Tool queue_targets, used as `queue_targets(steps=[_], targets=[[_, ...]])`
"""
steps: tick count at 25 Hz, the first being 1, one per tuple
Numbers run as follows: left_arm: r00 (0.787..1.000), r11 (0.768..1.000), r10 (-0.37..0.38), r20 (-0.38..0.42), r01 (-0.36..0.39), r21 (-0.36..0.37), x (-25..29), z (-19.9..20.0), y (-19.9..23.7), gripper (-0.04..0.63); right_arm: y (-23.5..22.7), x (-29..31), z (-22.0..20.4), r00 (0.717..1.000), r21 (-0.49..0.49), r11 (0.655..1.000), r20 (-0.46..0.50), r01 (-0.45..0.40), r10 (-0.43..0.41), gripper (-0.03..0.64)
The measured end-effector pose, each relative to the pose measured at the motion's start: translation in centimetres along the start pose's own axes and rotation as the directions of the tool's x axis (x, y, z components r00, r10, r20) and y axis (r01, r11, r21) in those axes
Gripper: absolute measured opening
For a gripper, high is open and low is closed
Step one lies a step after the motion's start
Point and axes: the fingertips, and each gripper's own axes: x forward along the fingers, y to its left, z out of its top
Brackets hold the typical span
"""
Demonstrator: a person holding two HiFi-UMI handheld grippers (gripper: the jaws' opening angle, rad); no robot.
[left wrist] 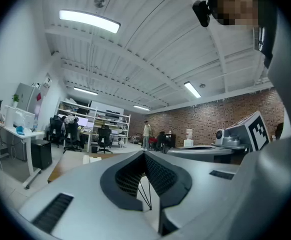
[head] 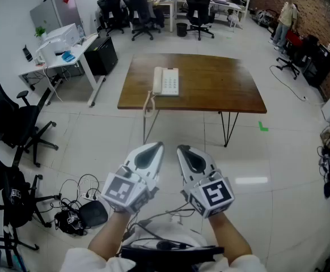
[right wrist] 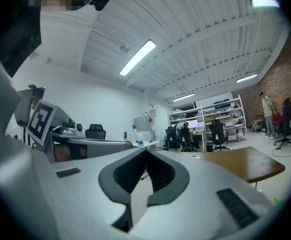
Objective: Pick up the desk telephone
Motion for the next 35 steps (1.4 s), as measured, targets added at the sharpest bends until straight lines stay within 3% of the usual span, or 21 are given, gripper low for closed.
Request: queue_targets(steps=[12, 18, 35], targets=[[0.998, 1.0, 0.027, -0.048, -0.027, 0.014, 2.1, -1.6, -1.6, 0.0, -3.0, -1.2, -0.6, 1.0, 0.015, 1.0, 0.011, -0.018, 0.017, 0.002], [0.999, 1.0, 0.018, -0.027, -0.018, 0.005, 3.1, -1.7, -1.6, 0.0, -4.1, -1.2, -0.6, 1.0, 0.013, 1.0, 0.024, -0.009, 0.009, 0.002], [1.0, 0.999, 0.021, -0.019, -0.022, -0.035, 7.7, -3.4, 2.8, 0.0, -7.5, 4.3, -1.1, 1.0, -0.018, 1.0, -0.024, -0.013, 0.013, 0.002]])
